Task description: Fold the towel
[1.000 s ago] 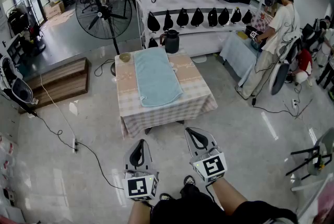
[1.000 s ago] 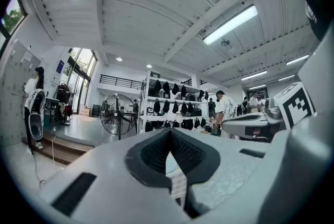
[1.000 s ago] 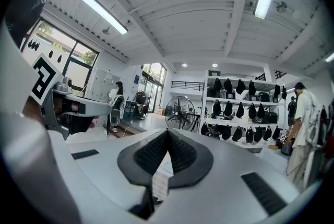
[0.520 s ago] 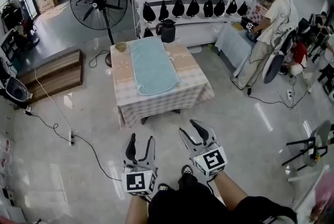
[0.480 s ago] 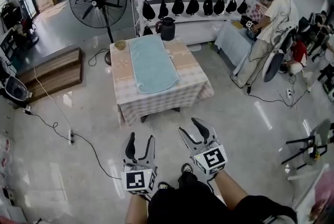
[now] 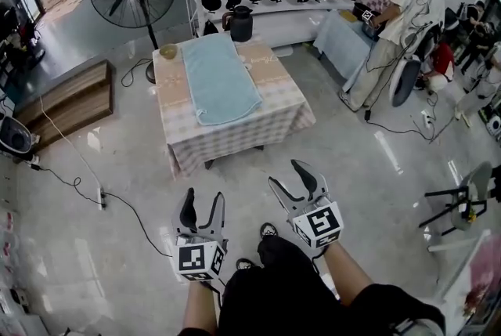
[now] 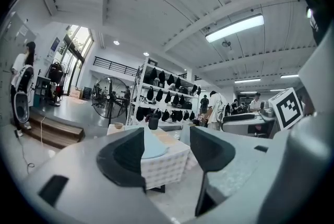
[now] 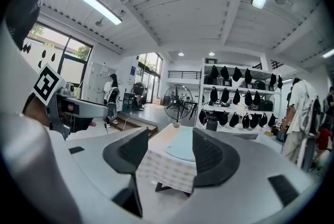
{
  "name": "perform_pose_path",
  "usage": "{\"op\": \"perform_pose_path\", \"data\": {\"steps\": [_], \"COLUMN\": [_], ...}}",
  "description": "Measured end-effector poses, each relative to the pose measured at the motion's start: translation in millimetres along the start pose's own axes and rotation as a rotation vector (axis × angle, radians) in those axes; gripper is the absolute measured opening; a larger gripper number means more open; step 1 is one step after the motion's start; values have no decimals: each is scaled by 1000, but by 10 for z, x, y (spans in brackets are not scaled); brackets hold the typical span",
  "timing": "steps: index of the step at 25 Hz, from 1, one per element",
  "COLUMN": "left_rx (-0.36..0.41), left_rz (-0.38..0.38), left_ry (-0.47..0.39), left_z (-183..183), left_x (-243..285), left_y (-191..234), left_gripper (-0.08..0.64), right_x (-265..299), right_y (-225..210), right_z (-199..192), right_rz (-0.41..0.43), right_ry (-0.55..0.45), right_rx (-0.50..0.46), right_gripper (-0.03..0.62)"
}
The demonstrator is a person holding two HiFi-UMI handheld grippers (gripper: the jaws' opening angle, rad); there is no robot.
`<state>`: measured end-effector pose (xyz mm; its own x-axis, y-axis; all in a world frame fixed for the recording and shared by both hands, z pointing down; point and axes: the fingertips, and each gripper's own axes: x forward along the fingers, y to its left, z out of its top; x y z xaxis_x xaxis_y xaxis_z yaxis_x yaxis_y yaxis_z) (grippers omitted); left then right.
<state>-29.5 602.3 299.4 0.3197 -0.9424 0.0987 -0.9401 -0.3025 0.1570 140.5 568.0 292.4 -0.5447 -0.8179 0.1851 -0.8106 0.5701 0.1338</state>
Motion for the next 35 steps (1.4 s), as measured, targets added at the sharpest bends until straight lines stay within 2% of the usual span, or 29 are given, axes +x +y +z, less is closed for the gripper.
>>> {"op": "perform_pose_path", "data": {"steps": [8, 13, 18, 22, 28, 35], "left_rx": [18, 43, -12, 3, 1, -9], "left_rz": [3, 23, 37, 57, 71, 69], "left_ry": [7, 22, 66, 100, 168, 192], "left_z": [87, 174, 162, 133, 11, -67], "left_x": [719, 1471, 2272, 2764, 3239, 3819], "left_y": [199, 400, 525, 604, 810, 1233], "left_gripper": [256, 256, 256, 256, 256, 256], "right_x": [625, 1254, 1800, 2166, 2604, 3173], "right_y": [-515, -966, -1536, -1909, -2190, -2430], "right_z": [27, 83, 101, 25, -171, -391], "right_rz": [-9, 33, 75, 112, 154, 171], "right_ry": [-20, -37, -23, -12, 16, 73], "right_rx": [13, 17, 18, 32, 73, 87], "right_gripper": [245, 245, 245, 245, 245, 245]}}
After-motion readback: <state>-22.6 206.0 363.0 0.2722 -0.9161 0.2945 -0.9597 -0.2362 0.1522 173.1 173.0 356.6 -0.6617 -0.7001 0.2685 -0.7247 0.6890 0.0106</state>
